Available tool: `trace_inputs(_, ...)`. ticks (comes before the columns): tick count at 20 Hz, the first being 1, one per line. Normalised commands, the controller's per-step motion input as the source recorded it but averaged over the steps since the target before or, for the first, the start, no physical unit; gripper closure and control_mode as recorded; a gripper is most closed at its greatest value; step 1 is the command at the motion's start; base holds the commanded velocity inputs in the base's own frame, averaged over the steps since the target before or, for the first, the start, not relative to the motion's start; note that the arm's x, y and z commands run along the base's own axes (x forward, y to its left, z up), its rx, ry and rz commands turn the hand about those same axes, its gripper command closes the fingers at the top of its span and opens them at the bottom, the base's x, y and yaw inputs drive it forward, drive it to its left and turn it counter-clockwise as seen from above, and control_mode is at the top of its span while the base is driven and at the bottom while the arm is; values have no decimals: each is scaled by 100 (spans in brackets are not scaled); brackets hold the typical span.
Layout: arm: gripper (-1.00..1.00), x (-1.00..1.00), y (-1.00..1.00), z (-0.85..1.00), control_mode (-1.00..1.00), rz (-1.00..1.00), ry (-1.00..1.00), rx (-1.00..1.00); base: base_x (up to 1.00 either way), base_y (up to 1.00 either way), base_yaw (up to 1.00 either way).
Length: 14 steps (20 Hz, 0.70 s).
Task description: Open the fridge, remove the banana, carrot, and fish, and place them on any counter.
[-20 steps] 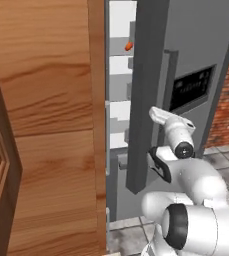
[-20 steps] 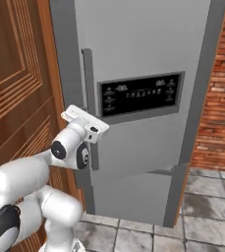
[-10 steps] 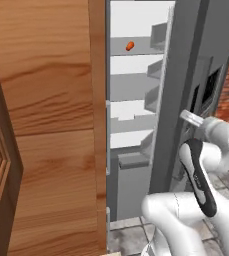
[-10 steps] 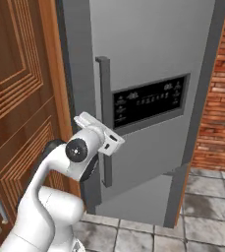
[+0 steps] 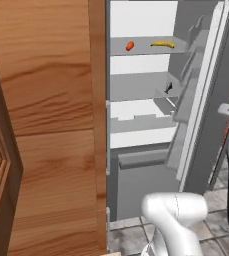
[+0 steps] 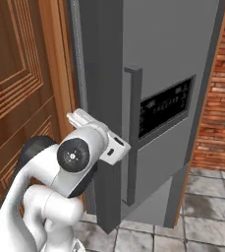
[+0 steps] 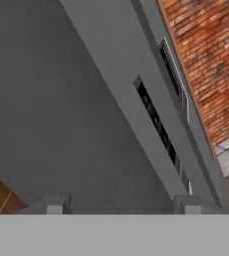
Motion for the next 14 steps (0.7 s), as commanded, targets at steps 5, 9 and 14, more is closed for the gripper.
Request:
trace_inputs(5,-100,-100,40,39,-100,0,0,-8,0,0,0)
trace_inputs(9,-100,-100,71,27,-100,0,2,-16,0,0,0)
trace_inputs(14,-100,-29,80,30,-100,0,20,-18,0,0,0)
